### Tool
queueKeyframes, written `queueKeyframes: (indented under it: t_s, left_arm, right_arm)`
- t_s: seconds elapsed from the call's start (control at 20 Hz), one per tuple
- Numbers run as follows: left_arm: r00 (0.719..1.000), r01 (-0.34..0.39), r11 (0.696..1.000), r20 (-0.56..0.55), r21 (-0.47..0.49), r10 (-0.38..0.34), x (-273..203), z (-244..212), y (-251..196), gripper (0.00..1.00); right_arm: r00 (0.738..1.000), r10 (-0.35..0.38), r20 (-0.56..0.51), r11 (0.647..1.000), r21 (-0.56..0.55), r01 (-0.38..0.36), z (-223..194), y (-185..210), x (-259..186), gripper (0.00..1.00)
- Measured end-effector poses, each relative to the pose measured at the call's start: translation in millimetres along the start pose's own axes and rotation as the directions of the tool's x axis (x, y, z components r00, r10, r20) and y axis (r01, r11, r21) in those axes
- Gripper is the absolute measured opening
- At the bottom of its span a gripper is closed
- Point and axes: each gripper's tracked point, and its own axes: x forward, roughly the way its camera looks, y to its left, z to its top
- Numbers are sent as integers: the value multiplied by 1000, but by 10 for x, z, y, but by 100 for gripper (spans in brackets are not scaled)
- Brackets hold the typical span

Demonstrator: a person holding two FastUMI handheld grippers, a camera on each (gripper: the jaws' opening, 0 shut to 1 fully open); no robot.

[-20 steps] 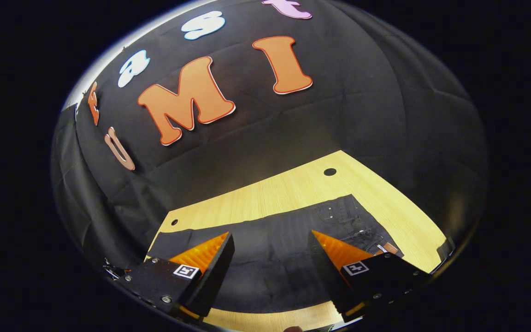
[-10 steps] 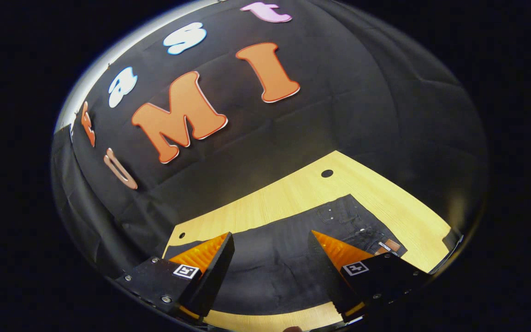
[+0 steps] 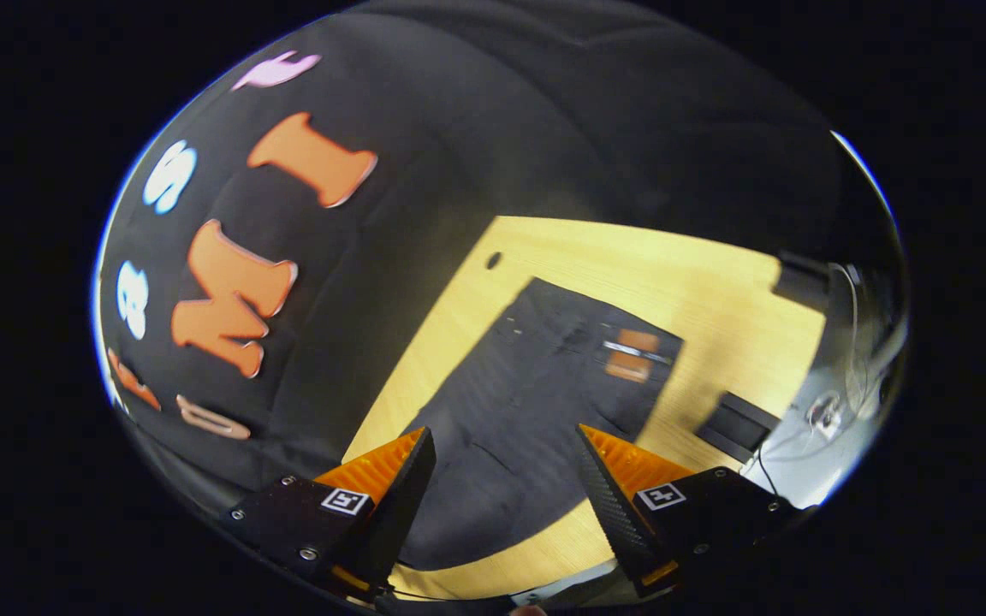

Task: Grasp the waist and the cuffs of the jeans and fold them to make the two legs overlap; first hold the waist and fold one-third of the jeans toward the cuffs, then hold the cuffs and fold the remaining one-third in the same direction to finish folding.

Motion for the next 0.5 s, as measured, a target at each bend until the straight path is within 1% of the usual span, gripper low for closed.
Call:
queueKeyframes:
  t_s: [0.1,0.2,0.3,0.35,0.5]
  left_arm:
    - [1000,7,1000,-7,3,-7,-19,-3,-47,10]
    - [1000,16,1000,-11,-1,-16,-102,-18,-72,10]
    - [1000,18,1000,-14,-2,-19,-131,-36,-94,10]
    - [1000,16,1000,-14,-2,-16,-126,-32,-106,10]
    - [1000,18,1000,-14,1,-18,-159,-39,-142,10]
  right_arm:
    - [998,-66,-25,996,62,67,-94,-357,137,98]
    - [990,-116,-83,988,93,124,-293,-599,320,98]
    - [982,-139,-131,984,94,152,-435,-730,516,98]
    - [979,-140,-150,982,105,156,-471,-777,588,98]
    - [977,-138,-163,977,138,161,-478,-842,752,98]
